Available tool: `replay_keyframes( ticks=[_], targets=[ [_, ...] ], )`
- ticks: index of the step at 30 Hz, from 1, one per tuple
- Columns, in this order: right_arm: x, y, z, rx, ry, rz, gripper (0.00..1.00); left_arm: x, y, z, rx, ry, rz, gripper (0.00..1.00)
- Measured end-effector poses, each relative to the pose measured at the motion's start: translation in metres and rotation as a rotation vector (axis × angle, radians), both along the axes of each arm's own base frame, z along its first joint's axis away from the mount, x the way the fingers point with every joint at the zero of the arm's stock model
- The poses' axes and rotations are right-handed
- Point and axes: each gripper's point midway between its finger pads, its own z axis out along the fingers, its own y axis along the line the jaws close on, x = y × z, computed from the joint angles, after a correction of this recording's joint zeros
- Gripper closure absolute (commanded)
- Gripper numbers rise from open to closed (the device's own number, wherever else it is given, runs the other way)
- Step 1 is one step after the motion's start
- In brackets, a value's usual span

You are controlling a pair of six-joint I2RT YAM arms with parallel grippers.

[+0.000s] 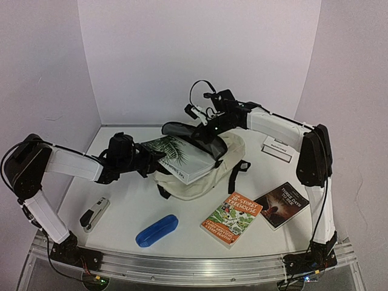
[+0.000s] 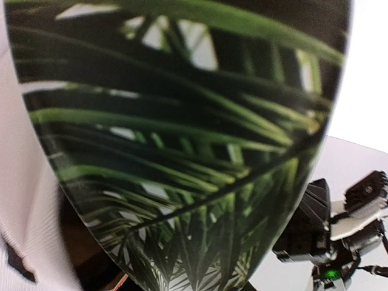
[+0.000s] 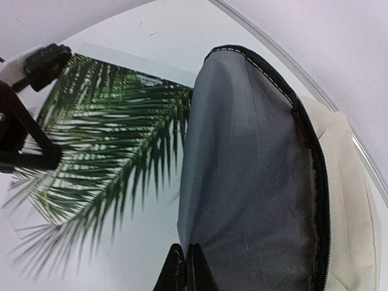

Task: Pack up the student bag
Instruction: Place the book in the student bag.

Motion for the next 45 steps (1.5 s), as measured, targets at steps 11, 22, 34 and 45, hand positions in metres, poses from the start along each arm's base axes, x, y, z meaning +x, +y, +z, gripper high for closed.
replay_keyframes(
  ticks=[11,22,34,45],
  targets=[
    [-0.001,0.019,0.007,0.065,0.084,0.005,1.0,0.035,-0.034,-0.028,0.023,0.004,0.022,1.0],
    [-0.015,0.033,0.008,0.103,0.136,0.049,1.0,0.076,-0.065,-0.039,-0.014,-0.046,0.07,0.98],
    [-0.01,0.029,0.016,0.118,0.112,0.079,1.0,0.097,-0.063,-0.054,0.029,-0.009,0.134,0.39],
    [-0.002,0.033,0.014,0.149,0.129,0.085,1.0,0.068,-0.047,-0.065,0.135,0.1,0.11,0.6]
  ],
)
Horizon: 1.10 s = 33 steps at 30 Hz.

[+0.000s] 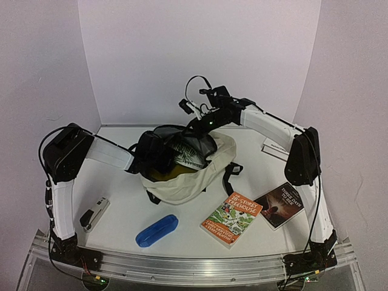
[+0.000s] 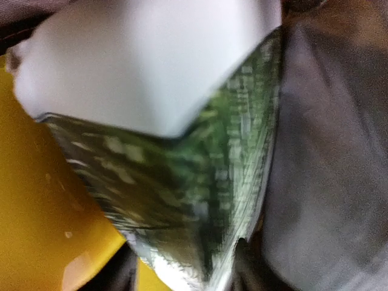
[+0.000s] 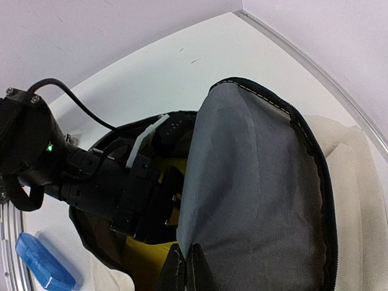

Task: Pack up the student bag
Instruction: Place the book in the student bag.

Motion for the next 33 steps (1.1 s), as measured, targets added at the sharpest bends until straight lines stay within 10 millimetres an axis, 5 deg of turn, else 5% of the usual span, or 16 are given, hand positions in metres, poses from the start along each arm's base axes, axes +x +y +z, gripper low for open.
replay_keyframes(
  ticks=[5,11,16,21,29,33],
  targets=[
    [-0.003,0.002,0.001,0.014,0.013,0.018,1.0,0.01,-0.011,-0.009,-0.014,-0.001,-0.009,0.81],
    [-0.004,-0.001,-0.003,0.019,0.027,0.033,1.0,0.036,-0.027,-0.006,-0.059,-0.073,-0.012,0.81],
    [-0.003,-0.007,-0.011,0.011,0.036,0.041,1.0,0.04,-0.028,-0.006,-0.041,-0.107,-0.023,0.46],
    [0.015,-0.017,-0.01,0.008,0.009,0.011,1.0,0.034,-0.021,-0.001,0.042,-0.112,-0.056,0.31],
    [0.066,-0.026,-0.05,-0.022,-0.034,-0.061,1.0,0.002,-0.01,0.059,0.125,-0.122,-0.176,0.09],
    [0.08,-0.034,-0.067,-0.038,-0.031,-0.09,0.66,-0.016,-0.005,0.078,0.182,-0.147,-0.261,0.04]
  ],
)
